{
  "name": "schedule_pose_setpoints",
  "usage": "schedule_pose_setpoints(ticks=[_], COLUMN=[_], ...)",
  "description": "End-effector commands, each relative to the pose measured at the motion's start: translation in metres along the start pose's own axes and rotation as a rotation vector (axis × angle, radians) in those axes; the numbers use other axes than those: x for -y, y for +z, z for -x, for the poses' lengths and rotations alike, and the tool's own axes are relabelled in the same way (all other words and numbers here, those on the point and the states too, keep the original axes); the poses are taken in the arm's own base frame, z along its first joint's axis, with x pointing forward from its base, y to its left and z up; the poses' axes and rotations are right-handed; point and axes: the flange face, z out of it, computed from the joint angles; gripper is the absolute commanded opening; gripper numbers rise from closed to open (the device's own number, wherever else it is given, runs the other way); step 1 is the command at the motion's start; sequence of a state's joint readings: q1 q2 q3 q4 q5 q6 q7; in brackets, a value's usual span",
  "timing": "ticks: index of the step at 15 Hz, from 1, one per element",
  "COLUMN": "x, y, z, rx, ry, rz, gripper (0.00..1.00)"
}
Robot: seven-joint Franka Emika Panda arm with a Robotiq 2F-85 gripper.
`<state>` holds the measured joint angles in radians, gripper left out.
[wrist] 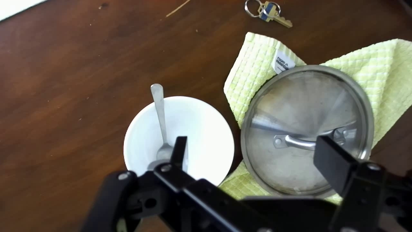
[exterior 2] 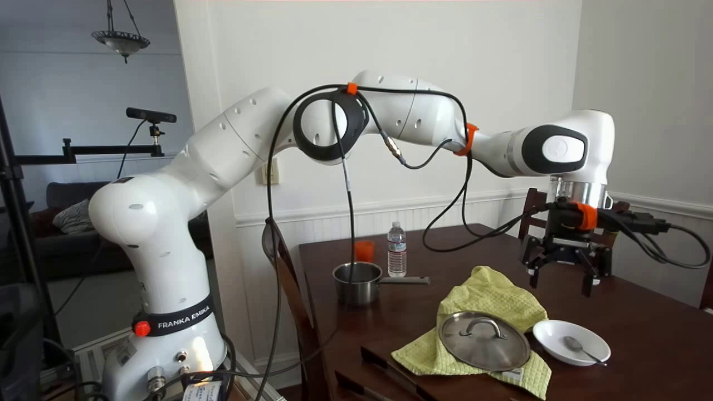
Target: Put the spoon in the orange cup
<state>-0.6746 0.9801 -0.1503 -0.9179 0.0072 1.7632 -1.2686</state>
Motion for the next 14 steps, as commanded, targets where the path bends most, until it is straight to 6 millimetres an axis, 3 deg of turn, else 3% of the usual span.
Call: schedule_pose_setpoints(ticks=[1, 4, 8, 11, 14], x=[-0.009, -0.019, -0.023, -0.031, -0.024], y=[0.017, 0.055, 0.081, 0.077, 0.079], z=[-0.010, -0.022, -0.034, -0.045, -0.045], rx=[-0.029, -0.016, -0.018, -0.041, -0.040], ry=[-0.035, 0.070, 0.169, 0.235, 0.211], rz=[0.047, 0.045, 0.087, 0.186, 0.144], gripper=[1.00, 1.00, 1.00, 1.00, 1.00])
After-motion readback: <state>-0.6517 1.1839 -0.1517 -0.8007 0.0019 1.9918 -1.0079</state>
